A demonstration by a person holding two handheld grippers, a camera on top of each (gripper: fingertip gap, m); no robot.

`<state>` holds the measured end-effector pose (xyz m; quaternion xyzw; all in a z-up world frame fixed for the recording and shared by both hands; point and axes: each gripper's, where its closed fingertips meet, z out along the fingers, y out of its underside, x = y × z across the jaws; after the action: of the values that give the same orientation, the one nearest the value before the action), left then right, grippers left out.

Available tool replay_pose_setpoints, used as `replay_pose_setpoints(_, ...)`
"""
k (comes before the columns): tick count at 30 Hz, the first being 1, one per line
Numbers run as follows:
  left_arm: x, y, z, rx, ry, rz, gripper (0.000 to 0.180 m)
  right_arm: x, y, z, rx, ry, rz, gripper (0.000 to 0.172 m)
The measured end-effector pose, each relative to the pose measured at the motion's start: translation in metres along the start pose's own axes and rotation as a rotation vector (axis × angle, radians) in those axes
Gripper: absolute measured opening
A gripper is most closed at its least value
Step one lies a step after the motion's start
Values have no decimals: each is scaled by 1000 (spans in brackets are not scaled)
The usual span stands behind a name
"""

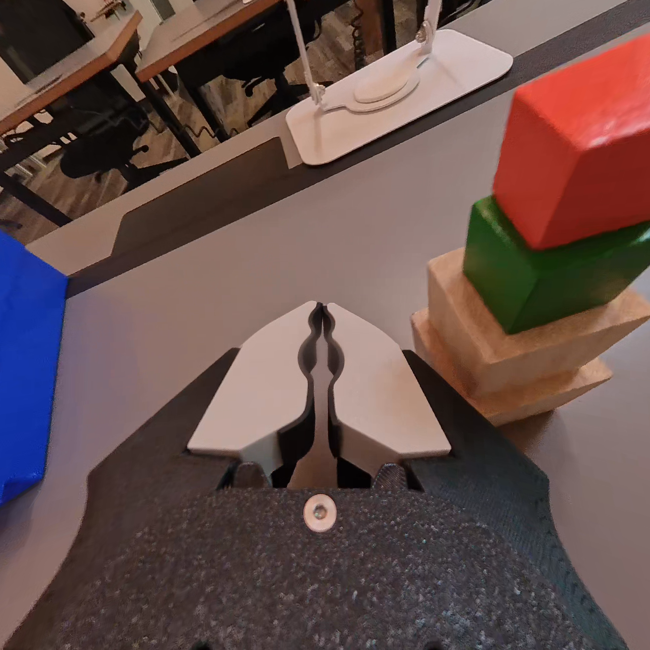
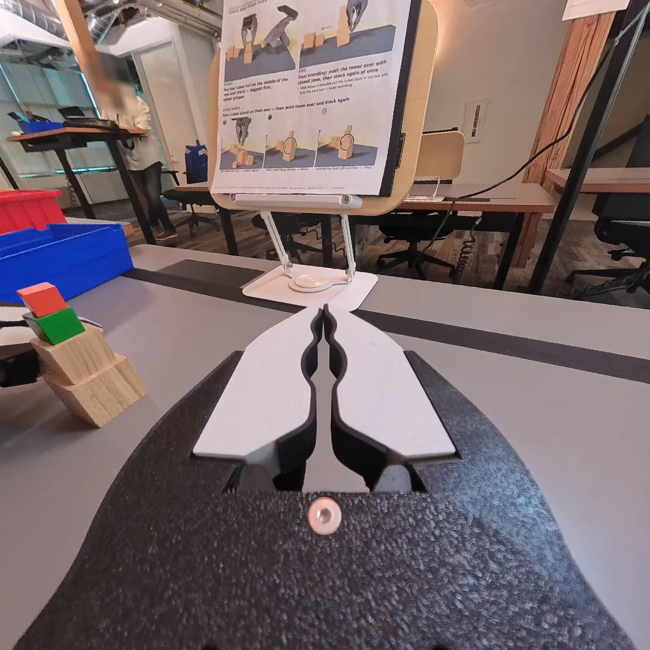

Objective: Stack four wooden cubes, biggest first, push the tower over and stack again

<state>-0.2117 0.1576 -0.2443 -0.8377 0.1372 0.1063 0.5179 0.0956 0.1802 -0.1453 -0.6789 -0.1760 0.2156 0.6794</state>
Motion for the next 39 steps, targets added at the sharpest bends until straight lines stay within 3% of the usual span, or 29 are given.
replay_pose_setpoints(11,115,-100,24,209,76,259,0,5,-11,-5,34,12,7,0)
replay_pose_setpoints(15,126,-119,10,286,139,207,0,5,-15,-6,47,6,16,0)
replay_pose_setpoints(23,79,-125,-15,346,184,-13,0,2,-11,-4,33,0,6,0)
replay_pose_setpoints(29,18,-126,-43,421,271,-294,0,-2,-5,-2,18,-15,-8,0)
replay_pose_setpoints(36,-33,-79,-35,526,241,-407,0,-12,8,4,-15,-40,-58,0)
replay_pose_setpoints(39,-39,-63,-17,468,232,-420,0,-17,15,7,-35,-58,-80,0)
